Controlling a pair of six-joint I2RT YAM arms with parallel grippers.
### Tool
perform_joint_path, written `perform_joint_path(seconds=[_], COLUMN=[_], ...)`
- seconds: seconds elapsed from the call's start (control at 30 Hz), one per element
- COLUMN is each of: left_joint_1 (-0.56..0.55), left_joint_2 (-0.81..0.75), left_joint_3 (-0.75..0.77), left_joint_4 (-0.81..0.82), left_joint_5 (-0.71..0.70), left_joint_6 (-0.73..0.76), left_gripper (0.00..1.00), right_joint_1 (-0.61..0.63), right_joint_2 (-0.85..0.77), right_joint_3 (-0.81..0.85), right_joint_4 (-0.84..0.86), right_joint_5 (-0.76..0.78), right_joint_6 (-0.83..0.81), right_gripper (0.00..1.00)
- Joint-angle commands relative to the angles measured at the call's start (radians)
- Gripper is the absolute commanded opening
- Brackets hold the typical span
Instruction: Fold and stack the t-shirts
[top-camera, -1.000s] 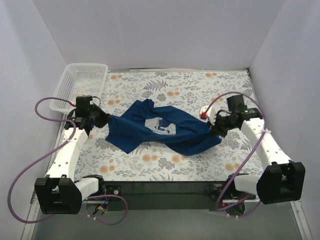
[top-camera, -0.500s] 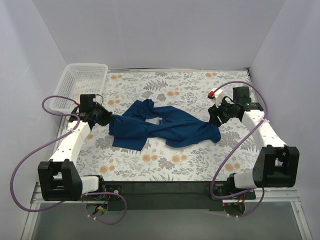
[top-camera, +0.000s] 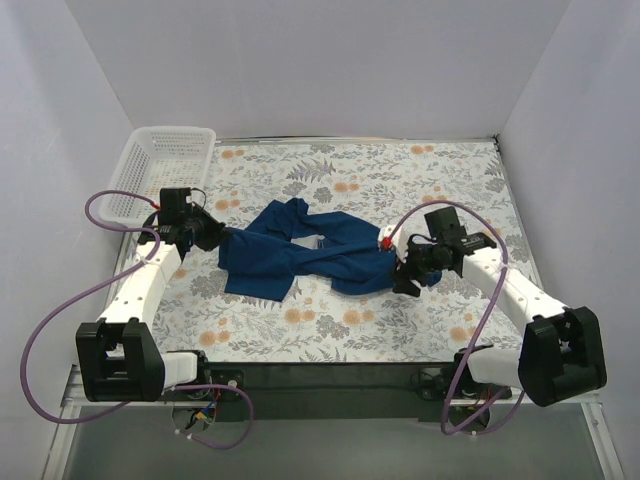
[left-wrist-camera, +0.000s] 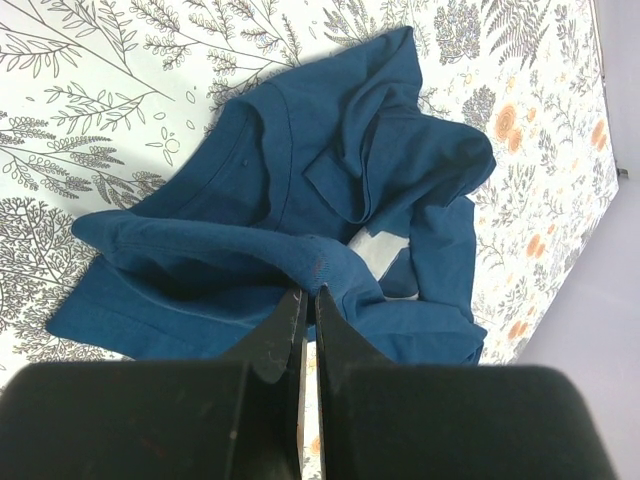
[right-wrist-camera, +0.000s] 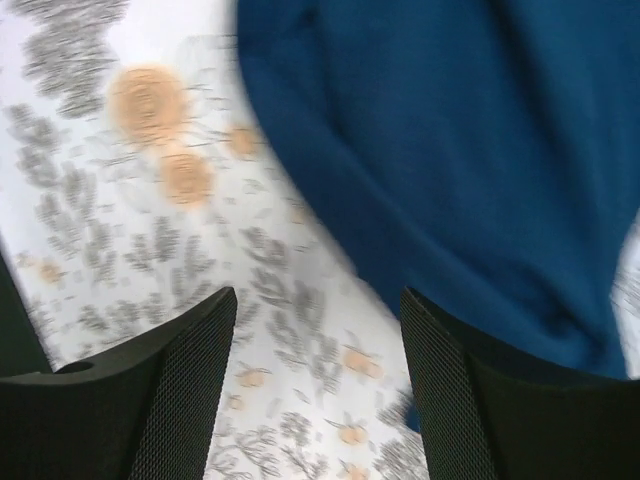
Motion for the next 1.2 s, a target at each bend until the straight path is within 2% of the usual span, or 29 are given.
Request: perform_joint_path(seconds=[0.0, 0.07, 0.27, 0.43, 0.63, 0.93, 1.0, 1.07, 1.1, 1.13, 1.17], left_joint_1=[0.007, 0.007, 0.007, 0.006, 0.007, 0.007, 0.006, 0.038, 0.039, 0.039, 0.039], left_joint_2=[-0.039, -0.046, -0.057, -0.057, -0.065, -0.062, -0.059, -0.06, -0.06, -0.062, -0.065], left_joint_3=[-0.016, -0.014, -0.017, -0.025, -0.051, -0.057, -0.052, -0.048, -0.046, -0.039, -0.034], left_joint_4=[0.01, 0.011, 0.013, 0.016, 0.03, 0.036, 0.034, 0.031, 0.027, 0.025, 0.024], left_joint_5=[0.012, 0.012, 0.018, 0.023, 0.028, 0.038, 0.038, 0.038, 0.038, 0.035, 0.034], left_joint_6=[0.019, 0.02, 0.02, 0.028, 0.026, 0.035, 0.037, 0.04, 0.043, 0.043, 0.045], left_gripper=[0.0, 0.0, 0.0, 0.0, 0.0, 0.0, 0.0, 0.0, 0.0, 0.0, 0.0], right_joint_1=[-0.101, -0.198, -0.298, -0.335, -0.347, -0.345, -0.345, -0.345, -0.345, -0.347, -0.345], right_joint_2=[0.01, 0.058, 0.132, 0.187, 0.25, 0.317, 0.322, 0.313, 0.304, 0.272, 0.253], right_joint_3=[0.101, 0.15, 0.131, 0.138, 0.155, 0.141, 0.144, 0.147, 0.147, 0.147, 0.153], right_joint_4=[0.147, 0.146, 0.153, 0.175, 0.169, 0.184, 0.187, 0.186, 0.183, 0.181, 0.178], right_joint_5=[0.139, 0.128, 0.159, 0.203, 0.257, 0.259, 0.257, 0.251, 0.25, 0.248, 0.25], right_joint_6=[0.109, 0.19, 0.288, 0.347, 0.337, 0.336, 0.336, 0.336, 0.333, 0.33, 0.327], right_gripper=[0.61, 0.57, 0.47, 0.44, 0.44, 0.42, 0.38, 0.24, 0.09, 0.02, 0.01])
